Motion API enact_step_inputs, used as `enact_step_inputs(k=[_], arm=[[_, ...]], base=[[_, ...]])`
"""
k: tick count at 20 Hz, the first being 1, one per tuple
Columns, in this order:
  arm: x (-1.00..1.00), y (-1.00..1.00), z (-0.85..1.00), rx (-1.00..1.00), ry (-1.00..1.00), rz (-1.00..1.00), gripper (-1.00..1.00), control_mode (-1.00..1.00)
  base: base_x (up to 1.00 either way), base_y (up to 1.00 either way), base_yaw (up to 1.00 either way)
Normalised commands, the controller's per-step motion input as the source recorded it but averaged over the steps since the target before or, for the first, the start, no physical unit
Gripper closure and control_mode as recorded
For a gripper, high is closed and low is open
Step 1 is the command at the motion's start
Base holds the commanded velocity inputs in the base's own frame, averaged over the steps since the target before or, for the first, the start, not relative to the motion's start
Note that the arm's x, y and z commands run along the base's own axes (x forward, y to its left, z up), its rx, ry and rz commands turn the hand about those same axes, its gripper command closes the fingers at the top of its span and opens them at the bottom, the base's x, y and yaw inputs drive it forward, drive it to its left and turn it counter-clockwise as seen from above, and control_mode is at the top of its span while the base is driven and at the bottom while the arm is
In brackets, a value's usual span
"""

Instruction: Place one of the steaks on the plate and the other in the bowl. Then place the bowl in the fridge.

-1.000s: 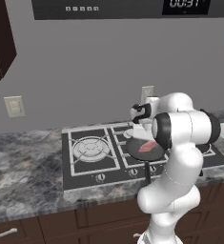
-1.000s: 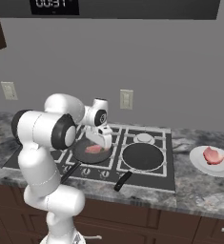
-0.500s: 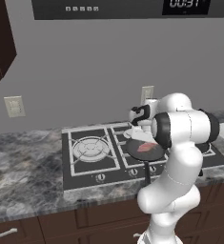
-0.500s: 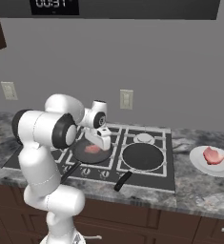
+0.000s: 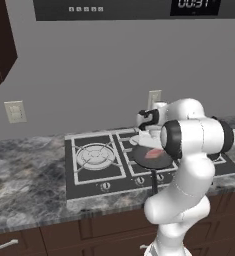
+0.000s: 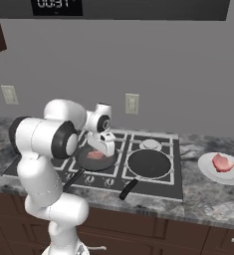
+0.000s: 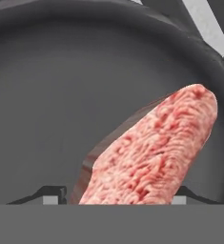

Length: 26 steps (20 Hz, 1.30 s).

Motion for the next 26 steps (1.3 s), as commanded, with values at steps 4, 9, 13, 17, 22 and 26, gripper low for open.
enact_step_inputs(k=[4, 9, 13, 17, 22, 26], arm=[[-1.00, -0.01, 0.83, 0.06, 0.00, 0.03, 1.00, -1.00], [-1.00, 0.22, 0.94, 0.01, 0.00, 0.20, 1.00, -1.00], [-1.00, 0.41, 0.47, 0.00, -0.11, 0.28, 1.00, -1.00], [-1.00, 0.21, 0.13, -0.06, -0.21, 0.22, 1.00, -1.00], [-0.50, 0.01, 0.03, -0.03, 0.00, 0.04, 1.00, -1.00], [-0.05, -0.01, -0.02, 0.02, 0.04, 0.00, 1.00, -1.00]], base=[[0.00, 0.00, 0.00], [0.00, 0.00, 0.00], [0.00, 0.00, 0.00], [0.00, 0.00, 0.00], [0.00, 0.00, 0.00], [0.00, 0.00, 0.00]])
